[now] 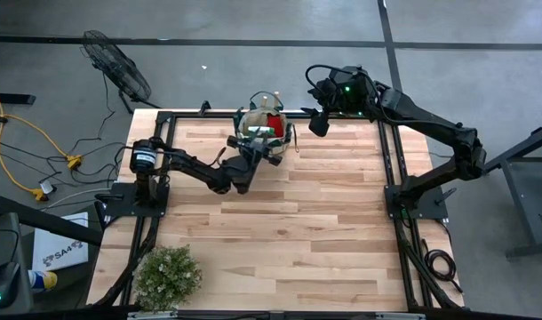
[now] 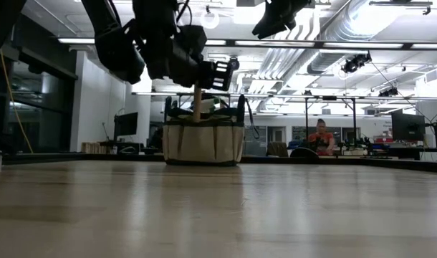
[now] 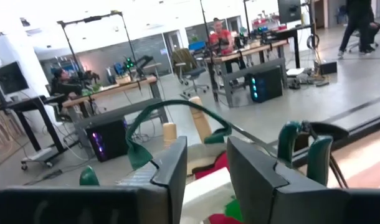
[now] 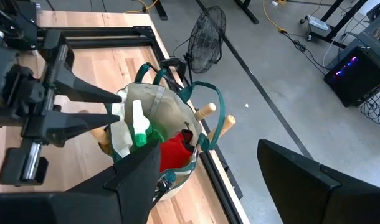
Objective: Pick & Place Garden tools in Gardening bag
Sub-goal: Put the brown hand rake into the gardening bag
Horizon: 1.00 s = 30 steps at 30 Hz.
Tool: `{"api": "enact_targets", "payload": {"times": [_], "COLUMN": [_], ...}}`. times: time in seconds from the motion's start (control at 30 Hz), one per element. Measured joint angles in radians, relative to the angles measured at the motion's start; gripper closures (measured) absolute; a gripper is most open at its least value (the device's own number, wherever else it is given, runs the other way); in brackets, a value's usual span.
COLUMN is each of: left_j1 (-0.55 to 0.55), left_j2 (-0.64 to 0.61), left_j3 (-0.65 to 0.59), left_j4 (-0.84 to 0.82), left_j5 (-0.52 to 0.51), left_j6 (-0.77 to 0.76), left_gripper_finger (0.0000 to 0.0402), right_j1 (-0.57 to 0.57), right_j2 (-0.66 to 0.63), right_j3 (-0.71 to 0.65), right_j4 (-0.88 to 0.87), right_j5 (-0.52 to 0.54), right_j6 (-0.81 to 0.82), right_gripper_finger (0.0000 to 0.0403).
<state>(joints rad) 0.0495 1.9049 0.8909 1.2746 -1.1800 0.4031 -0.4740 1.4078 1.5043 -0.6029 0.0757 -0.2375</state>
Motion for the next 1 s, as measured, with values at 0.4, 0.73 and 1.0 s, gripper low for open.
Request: {"api": "enact_targets", "payload": {"times": [0.4, 0.73, 1.0], "left_j1": [-0.009, -0.093, -0.115], "left_j2": [-0.033, -0.125, -0.170], "left_j3": [0.000, 0.000, -0.051], "left_j4": [0.021, 0.000, -0.060], "left_j5": [-0.041, -0.088, -0.049], "left_j6": [0.074, 0.278, 0.290], "left_gripper_finger": [0.0291, 0.0395, 0.0401], "right_j1": [0.000, 0.000, -0.006], "right_j2": [0.000, 0.000, 0.000], "right_j3": [0.000, 0.000, 0.000], "right_j4": [-0.002, -0.029, -0.065], "right_j5": [0.000, 0.000, -0.003], "right_j6": [0.000, 0.000, 0.000], "right_gripper_finger": [0.0144, 0.0144, 0.0144]}}
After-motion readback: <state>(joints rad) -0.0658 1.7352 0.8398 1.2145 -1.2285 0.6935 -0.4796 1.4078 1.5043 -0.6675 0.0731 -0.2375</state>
